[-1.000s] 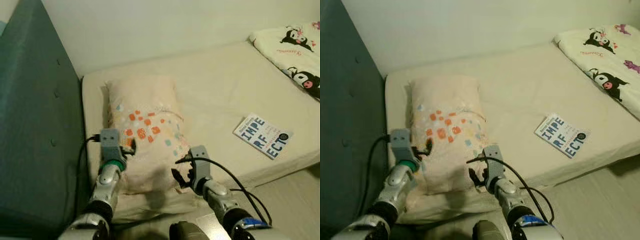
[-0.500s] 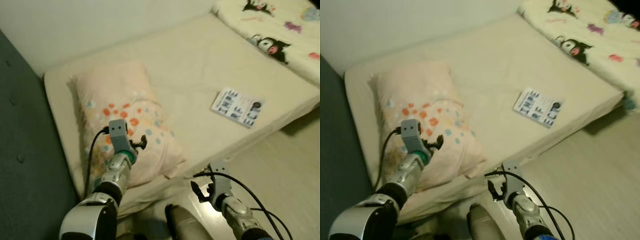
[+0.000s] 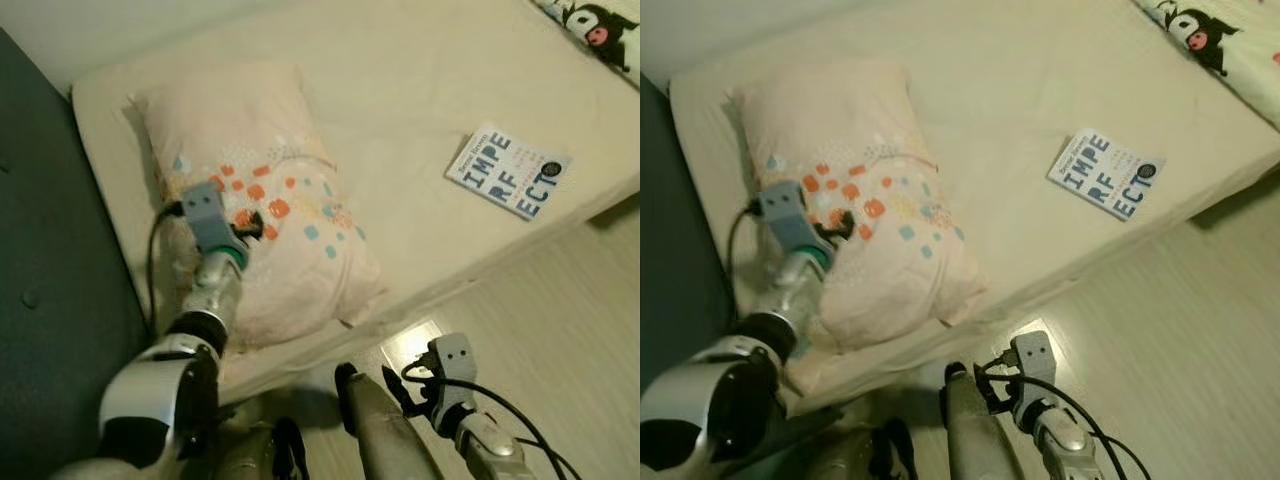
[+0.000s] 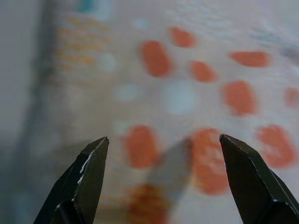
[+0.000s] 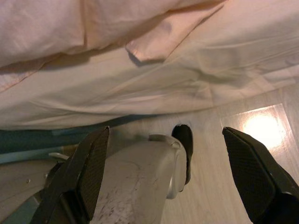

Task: Clean up the room

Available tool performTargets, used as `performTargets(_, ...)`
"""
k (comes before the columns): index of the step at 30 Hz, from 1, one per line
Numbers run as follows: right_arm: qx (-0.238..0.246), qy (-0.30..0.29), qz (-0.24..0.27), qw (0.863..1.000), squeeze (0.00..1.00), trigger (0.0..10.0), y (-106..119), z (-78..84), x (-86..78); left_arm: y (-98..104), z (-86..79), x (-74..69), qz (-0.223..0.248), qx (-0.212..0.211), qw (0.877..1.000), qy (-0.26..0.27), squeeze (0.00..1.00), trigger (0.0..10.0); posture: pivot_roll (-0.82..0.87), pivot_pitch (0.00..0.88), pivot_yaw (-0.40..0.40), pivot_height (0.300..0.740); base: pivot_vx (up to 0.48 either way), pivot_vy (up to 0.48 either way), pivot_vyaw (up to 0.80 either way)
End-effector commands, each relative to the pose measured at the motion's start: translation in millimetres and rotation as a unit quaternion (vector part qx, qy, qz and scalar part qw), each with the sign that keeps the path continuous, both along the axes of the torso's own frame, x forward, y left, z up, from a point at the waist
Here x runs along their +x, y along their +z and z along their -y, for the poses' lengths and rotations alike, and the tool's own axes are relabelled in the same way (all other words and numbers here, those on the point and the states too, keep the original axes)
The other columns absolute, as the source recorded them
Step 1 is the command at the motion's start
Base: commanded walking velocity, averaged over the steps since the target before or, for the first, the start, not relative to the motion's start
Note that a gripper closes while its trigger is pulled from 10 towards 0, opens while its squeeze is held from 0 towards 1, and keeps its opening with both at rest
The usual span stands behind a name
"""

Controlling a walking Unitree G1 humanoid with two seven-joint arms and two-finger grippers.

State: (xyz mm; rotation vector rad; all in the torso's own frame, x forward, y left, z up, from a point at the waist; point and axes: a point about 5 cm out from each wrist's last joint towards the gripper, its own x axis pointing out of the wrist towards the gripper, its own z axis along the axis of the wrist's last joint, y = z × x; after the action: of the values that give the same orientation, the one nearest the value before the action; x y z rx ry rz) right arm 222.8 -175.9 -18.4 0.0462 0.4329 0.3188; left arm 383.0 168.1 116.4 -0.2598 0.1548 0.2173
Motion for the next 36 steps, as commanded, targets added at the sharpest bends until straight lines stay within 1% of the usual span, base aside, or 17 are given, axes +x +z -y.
performTargets(1,0.006,0.001,-0.028,1.000,0.00,10.0,-9,0.2,-13.3,-12,-9.0,-6.2,-0.023,0.006,1.000,0.017,0.00,10.0,-0.35,0.395,0.117,0.695,0.000,0.000,0.00)
performTargets(5,0.004,-0.001,-0.030,1.000,0.00,10.0,-5,2.1,-20.0,-32,-37.7,-21.6,-0.070,0.063,0.994,0.049,0.00,10.0,-0.35,0.424,0.121,0.695,0.000,0.000,0.00)
performTargets(6,0.006,-0.004,-0.029,1.000,0.00,10.0,-3,2.8,-23.0,-40,-47.5,-28.4,-0.088,0.085,0.990,0.066,0.86,10.0,-0.35,0.436,0.122,0.695,0.000,0.000,0.00)
performTargets(8,0.006,-0.004,-0.029,1.000,0.00,10.0,-3,2.8,-23.0,-40,-47.5,-28.4,-0.088,0.085,0.990,0.066,0.86,10.0,-0.35,0.436,0.122,0.695,0.000,0.000,0.00)
performTargets(9,0.007,-0.005,-0.028,1.000,0.00,10.0,0,3.5,-26.2,-45,-54.7,-33.3,-0.098,0.094,0.988,0.078,1.00,10.0,-0.36,0.448,0.123,0.695,0.000,0.000,0.00)
performTargets(18,0.003,-0.008,-0.029,1.000,0.00,10.0,6,6.5,-33.3,-63,-57.8,-43.5,-0.124,-0.010,0.990,0.068,1.00,10.0,-0.36,0.481,0.118,0.695,0.000,0.000,0.00)
performTargets(19,0.000,-0.010,-0.030,1.000,0.00,10.0,8,9.2,-34.1,-67,-44.9,-42.5,-0.116,-0.088,0.989,0.030,1.00,10.0,-0.37,0.495,0.114,0.695,0.000,0.000,0.00)
performTargets(20,0.000,-0.010,-0.030,1.000,0.00,10.0,8,9.2,-34.1,-67,-44.9,-42.5,-0.116,-0.088,0.989,0.030,1.00,10.0,-0.37,0.495,0.114,0.695,0.000,0.000,0.00)
performTargets(22,-0.007,-0.018,-0.031,0.999,0.00,10.0,12,15.5,-35.3,-68,-12.8,-39.4,-0.076,-0.261,0.960,-0.060,1.00,10.0,-0.38,0.503,0.112,0.695,0.000,0.000,0.00)
performTargets(24,-0.007,-0.018,-0.031,0.999,0.00,10.0,12,15.5,-35.3,-68,-12.8,-39.4,-0.076,-0.261,0.960,-0.060,1.00,10.0,-0.38,0.503,0.112,0.695,0.000,0.000,0.00)
performTargets(25,-0.011,-0.020,-0.031,0.999,0.00,10.0,13,17.8,-35.4,-67,0.4,-38.8,-0.057,-0.323,0.940,-0.097,0.76,10.0,-0.38,0.506,0.112,0.695,0.000,0.000,0.00)
performTargets(26,-0.011,-0.020,-0.031,0.999,0.00,10.0,13,17.8,-35.4,-67,0.4,-38.8,-0.057,-0.323,0.940,-0.097,0.76,10.0,-0.38,0.506,0.112,0.695,0.000,0.000,0.00)
performTargets(27,-0.012,-0.022,-0.030,0.999,0.00,10.0,14,19.0,-35.4,-66,8.9,-39.1,-0.047,-0.358,0.925,-0.120,0.16,10.0,-0.39,0.508,0.112,0.695,0.000,0.000,0.00)
performTargets(28,-0.012,-0.022,-0.030,0.999,0.00,10.0,14,19.0,-35.4,-66,8.9,-39.1,-0.047,-0.358,0.925,-0.120,0.16,10.0,-0.39,0.508,0.112,0.695,0.000,0.000,0.00)
performTargets(29,-0.013,-0.024,-0.031,0.999,0.00,10.0,15,19.7,-35.8,-65,16.8,-39.3,-0.037,-0.397,0.907,-0.138,0.00,10.0,-0.39,0.510,0.110,0.695,0.000,0.000,0.00)
performTargets(30,-0.013,-0.024,-0.031,0.999,0.00,10.0,15,19.7,-35.8,-65,16.8,-39.3,-0.037,-0.397,0.907,-0.138,0.00,10.0,-0.39,0.510,0.110,0.695,0.000,0.000,0.00)
performTargets(36,-0.017,-0.029,-0.038,0.999,0.00,10.0,19,23.2,-38.1,-58,38.3,-39.2,0.003,-0.505,0.845,-0.174,0.00,10.0,-0.39,0.511,0.109,0.695,0.000,0.000,0.00)
